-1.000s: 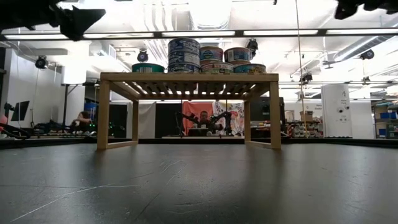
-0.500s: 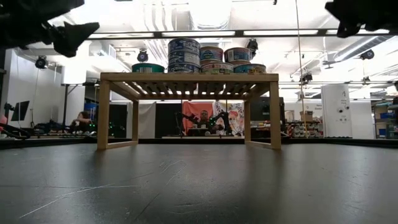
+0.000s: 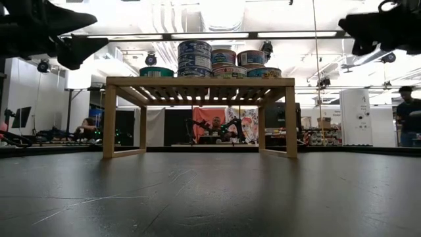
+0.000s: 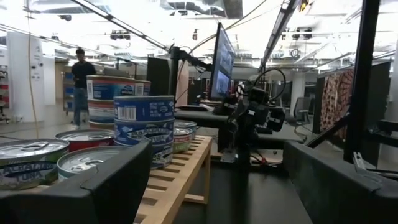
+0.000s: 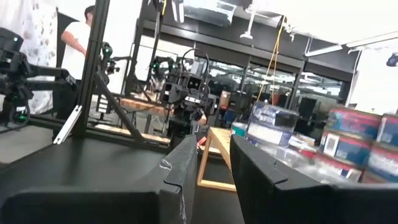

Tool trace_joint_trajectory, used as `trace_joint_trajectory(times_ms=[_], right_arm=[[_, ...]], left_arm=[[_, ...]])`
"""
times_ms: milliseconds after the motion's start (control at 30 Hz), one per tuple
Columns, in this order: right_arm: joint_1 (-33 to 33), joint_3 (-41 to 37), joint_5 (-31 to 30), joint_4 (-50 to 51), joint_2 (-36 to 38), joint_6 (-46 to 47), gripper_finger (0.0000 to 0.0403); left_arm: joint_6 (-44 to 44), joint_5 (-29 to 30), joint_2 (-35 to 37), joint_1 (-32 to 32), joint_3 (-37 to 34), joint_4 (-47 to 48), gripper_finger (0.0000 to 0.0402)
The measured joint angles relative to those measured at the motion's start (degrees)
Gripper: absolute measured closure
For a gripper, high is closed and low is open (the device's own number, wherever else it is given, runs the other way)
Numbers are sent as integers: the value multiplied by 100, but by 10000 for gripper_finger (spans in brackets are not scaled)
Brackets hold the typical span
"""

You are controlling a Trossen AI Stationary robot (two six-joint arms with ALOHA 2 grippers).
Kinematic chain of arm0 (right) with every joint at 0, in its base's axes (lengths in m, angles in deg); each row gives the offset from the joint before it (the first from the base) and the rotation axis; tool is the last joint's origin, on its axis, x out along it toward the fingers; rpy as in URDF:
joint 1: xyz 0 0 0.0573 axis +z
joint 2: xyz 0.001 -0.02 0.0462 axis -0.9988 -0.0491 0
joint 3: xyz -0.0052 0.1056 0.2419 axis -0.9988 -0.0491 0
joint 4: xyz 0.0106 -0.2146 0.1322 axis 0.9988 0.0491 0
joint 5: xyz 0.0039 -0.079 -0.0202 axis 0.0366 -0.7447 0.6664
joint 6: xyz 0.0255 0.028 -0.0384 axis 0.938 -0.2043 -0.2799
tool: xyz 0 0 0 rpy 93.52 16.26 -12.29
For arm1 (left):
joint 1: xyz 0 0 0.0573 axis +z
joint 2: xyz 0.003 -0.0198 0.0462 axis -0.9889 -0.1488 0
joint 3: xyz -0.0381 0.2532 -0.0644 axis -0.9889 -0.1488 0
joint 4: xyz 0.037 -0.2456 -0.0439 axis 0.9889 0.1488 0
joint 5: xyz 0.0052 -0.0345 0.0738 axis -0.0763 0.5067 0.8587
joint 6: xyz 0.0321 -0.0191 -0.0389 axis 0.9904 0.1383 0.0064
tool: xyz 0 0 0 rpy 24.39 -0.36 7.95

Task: Stack canned seafood by type on shelf
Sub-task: Return to Home Position

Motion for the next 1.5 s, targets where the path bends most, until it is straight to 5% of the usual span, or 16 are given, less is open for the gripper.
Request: trace_joint_trajectory(times_ms=[400, 1000, 1500], right_arm=[[0, -90, -153, 159, -27, 119, 339], [0, -94, -155, 246, -199, 634, 307], [0, -97, -155, 248, -199, 634, 341]], left_arm=[[-98, -7, -19, 0, 2, 219, 55], [-647, -7, -276, 0, 39, 247, 55], [-647, -9, -574, 0, 45, 245, 55]])
